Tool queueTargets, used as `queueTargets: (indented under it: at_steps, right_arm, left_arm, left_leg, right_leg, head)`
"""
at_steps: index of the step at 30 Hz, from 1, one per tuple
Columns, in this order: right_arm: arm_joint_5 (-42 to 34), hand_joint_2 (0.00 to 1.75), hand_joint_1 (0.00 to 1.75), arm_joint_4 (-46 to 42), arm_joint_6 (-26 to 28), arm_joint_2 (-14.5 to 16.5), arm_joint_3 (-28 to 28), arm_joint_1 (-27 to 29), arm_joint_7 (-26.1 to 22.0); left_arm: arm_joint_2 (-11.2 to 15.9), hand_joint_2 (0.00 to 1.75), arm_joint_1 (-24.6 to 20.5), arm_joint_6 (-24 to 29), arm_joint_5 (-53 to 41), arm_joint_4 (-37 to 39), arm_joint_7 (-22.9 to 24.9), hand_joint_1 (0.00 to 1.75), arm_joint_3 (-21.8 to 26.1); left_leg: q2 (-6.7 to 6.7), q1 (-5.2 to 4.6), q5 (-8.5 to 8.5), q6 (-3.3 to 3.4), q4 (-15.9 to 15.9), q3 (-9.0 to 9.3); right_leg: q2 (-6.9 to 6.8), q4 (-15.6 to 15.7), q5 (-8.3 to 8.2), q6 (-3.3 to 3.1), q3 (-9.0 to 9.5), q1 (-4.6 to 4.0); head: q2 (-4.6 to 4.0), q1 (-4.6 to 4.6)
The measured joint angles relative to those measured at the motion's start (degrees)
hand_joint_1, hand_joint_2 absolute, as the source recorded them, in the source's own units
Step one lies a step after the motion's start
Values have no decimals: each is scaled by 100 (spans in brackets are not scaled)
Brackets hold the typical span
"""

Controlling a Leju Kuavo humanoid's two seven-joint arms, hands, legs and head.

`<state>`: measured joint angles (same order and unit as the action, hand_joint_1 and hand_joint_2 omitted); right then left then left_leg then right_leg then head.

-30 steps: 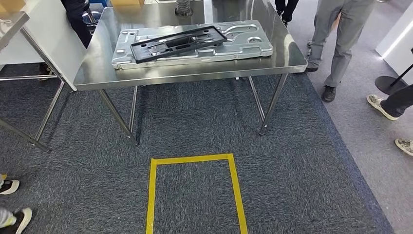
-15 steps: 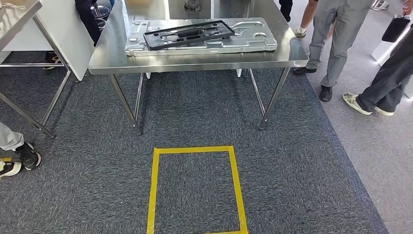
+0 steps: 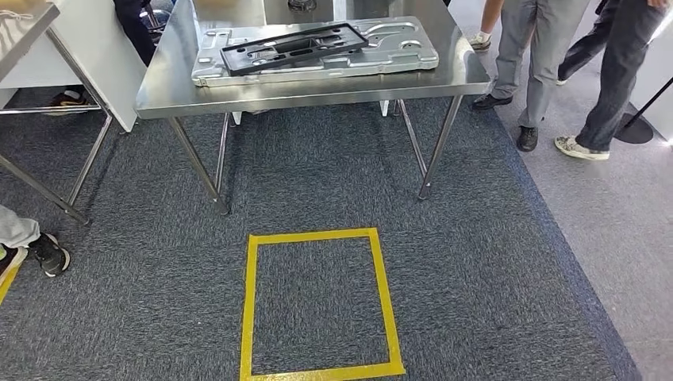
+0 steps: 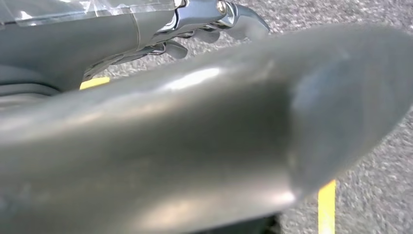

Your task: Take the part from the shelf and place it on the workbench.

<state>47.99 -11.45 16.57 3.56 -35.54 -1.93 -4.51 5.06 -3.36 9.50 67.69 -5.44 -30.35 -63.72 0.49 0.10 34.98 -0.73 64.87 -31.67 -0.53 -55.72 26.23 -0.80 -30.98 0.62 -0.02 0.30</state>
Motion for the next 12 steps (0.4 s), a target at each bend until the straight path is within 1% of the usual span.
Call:
queueTargets:
  at_steps: [1, 2, 3, 4, 5, 6, 7, 8, 9, 10, 11, 12]
  right_arm:
    - [-20, 175, 0, 0, -20, 0, -24, 1, -4]
    - [-34, 175, 0, 0, -41, 0, -46, 2, -5]
    - [-40, 175, 0, 0, -59, 0, -67, 3, -5]
    - [-41, 175, 0, 1, -81, 0, -82, 5, -5]
    - [-40, 175, 0, 1, -105, 1, -95, 4, -5]
    - [-40, 175, 0, 1, -132, 1, -103, 4, -2]
    - [-42, 175, 0, 1, -167, -2, -110, 0, 16]
    - [-52, 131, 0, 0, -206, -7, -121, -6, 44]
    - [-71, 131, 0, 0, -256, -16, -138, -10, 73]
    - [-93, 131, 0, 0, -307, -25, -161, -14, 99]
    - [-114, 131, 0, 0, -347, -31, -186, -12, 109]
    - [-125, 175, 0, 0, -369, -34, -200, -11, 109]
  left_arm:
    - [4, 0, 4, 4, 0, 0, 19, 0, 3]
    - [7, 0, 8, 6, 0, 0, 34, 0, 6]
    - [8, 0, 12, 6, 0, 0, 44, 0, 10]
    - [8, 44, 13, 6, 0, 0, 50, 0, 14]
    - [8, 87, 12, 7, 0, 0, 51, 0, 20]
    - [8, 131, 11, 9, 0, 0, 52, 0, 27]
    - [5, 175, 6, 15, 0, 0, 56, 0, 33]
    - [2, 175, 2, 30, 0, 0, 65, 0, 38]
    - [-5, 175, 2, 51, 0, 0, 78, 0, 40]
    - [-12, 175, 3, 78, 0, 0, 98, 0, 40]
    - [-17, 175, 7, 102, 0, 0, 122, 0, 40]
    - [-21, 175, 11, 115, 0, 0, 134, 0, 40]
  left_leg:
    - [-2, 12, 183, -21, 398, -182]
    - [-2, 22, 274, -37, 690, -312]
    - [-2, 31, 249, -45, 782, -347]
    - [-1, 40, 113, -46, 639, -270]
    - [-1, 49, -97, -39, 292, -94]
    - [-4, 56, -289, -26, -136, 115]
    - [-9, 64, -433, -13, -510, 280]
    - [-14, 66, -511, 0, -759, 379]
    - [-17, 63, -525, 15, -867, 406]
    - [-18, 58, -530, 29, -883, 391]
    - [-16, 46, -534, 46, -878, 379]
    - [-14, 40, -536, 56, -877, 376]
  right_leg:
    - [0, -4, -9, -7, -22, -4]
    - [1, -9, -17, -6, -40, -6]
    - [3, -18, -24, 0, -51, -7]
    - [5, -29, -28, 7, -57, -7]
    - [6, -43, -31, 18, -59, -7]
    - [8, -60, -32, 33, -63, -8]
    - [13, -93, -16, 44, -77, -29]
    - [16, -118, -9, 46, -95, -43]
    - [21, -134, -7, 60, -113, -59]
    - [25, -141, -8, 75, -128, -70]
    - [26, -127, -31, 96, -132, -61]
    - [28, -119, -39, 118, -133, -59]
  head:
    - [0, -7]
    - [0, -5]
    - [0, -6]
    - [0, -6]
    - [0, -6]
    - [0, -5]
    - [0, -3]
    - [0, 4]
    - [0, 14]
    - [0, 21]
    - [0, 27]
    - [0, 28]
